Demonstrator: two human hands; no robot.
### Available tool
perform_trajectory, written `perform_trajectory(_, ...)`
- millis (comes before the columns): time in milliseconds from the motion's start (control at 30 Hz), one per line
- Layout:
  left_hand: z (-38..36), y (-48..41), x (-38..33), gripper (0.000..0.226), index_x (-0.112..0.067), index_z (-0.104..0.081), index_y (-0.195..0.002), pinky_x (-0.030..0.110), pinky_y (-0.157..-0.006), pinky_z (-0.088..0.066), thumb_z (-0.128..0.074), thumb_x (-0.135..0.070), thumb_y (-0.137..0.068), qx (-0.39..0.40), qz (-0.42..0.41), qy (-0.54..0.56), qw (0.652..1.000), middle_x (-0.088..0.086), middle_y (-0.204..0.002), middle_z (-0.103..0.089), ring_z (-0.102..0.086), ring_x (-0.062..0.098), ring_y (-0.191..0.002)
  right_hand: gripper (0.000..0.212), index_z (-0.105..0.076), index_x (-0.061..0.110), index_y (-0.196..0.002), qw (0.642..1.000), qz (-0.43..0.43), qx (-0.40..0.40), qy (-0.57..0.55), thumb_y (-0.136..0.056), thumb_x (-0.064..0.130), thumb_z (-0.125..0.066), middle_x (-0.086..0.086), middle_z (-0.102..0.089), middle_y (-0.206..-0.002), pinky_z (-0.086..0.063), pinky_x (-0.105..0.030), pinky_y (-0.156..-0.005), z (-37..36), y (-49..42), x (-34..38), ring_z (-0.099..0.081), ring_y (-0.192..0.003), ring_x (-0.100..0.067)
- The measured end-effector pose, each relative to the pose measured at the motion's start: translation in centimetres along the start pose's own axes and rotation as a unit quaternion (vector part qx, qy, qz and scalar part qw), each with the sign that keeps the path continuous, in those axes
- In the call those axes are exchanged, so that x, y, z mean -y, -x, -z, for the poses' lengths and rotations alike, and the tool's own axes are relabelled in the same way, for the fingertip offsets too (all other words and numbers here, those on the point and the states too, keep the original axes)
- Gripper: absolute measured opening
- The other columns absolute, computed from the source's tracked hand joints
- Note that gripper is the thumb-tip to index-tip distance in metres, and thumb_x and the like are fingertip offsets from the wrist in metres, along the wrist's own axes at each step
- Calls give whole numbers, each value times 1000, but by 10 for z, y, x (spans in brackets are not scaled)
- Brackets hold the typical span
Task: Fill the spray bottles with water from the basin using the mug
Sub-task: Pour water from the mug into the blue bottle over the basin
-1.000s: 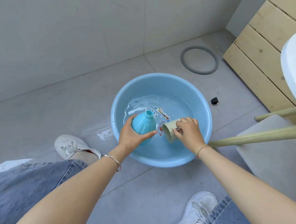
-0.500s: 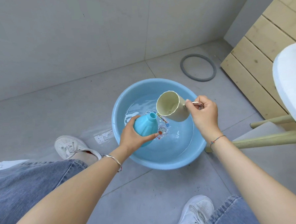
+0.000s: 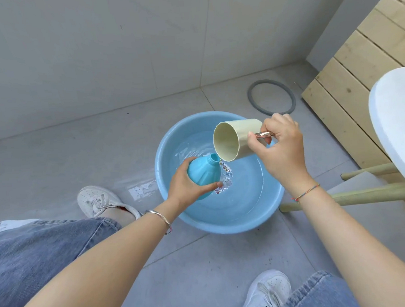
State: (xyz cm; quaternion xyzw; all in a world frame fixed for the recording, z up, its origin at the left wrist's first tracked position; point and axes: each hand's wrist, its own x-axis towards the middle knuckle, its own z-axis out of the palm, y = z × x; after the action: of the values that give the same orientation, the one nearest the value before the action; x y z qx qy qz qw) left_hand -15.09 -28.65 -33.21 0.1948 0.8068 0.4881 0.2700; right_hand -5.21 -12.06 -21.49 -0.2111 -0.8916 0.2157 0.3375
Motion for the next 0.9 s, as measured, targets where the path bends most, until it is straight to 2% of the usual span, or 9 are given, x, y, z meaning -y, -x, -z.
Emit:
perform_trajectory(267, -3, -1, 2, 84, -36, -50, -119, 29, -86, -51, -93, -50, -49, -1, 2, -2, 1000, -13, -111, -60, -59, 12, -102, 28, -40, 12, -59, 993, 94, -4, 73, -75, 21, -61, 6, -29, -66, -19, -24, -73, 0, -3, 8, -23, -69, -12)
perform_trajectory(500, -2, 1, -2, 79, -38, -48, -116, 22, -83, -45, -94, -45, -52, -2, 2, 5, 1000, -14, -110, -59, -58, 11, -102, 35, -30, 20, -63, 986, 144, -7, 82, -75, 18, -63, 6, -29, -66, -19, -24, -74, 1, -3, 15, -20, -71, -11)
perform_trajectory(767, -3, 1, -2, 78, -40, -48, -115, 24, -84, -46, -94, -48, -51, -5, 3, 9, 1000, -17, -110, -58, -57, 10, -102, 40, -29, 21, -66, 975, 196, -17, 98, -73, 12, -68, 5, -29, -68, -19, -24, -76, 4, -6, 20, -29, -69, -18)
perform_trajectory(900, -3, 2, -3, 76, -41, -47, -113, 20, -80, -43, -94, -44, -53, -4, 3, 12, 1000, -18, -108, -57, -57, 10, -101, 41, -29, 21, -66, 971, 213, -21, 108, -73, 12, -68, 4, -28, -68, -19, -23, -77, 6, -6, 21, -29, -69, -19)
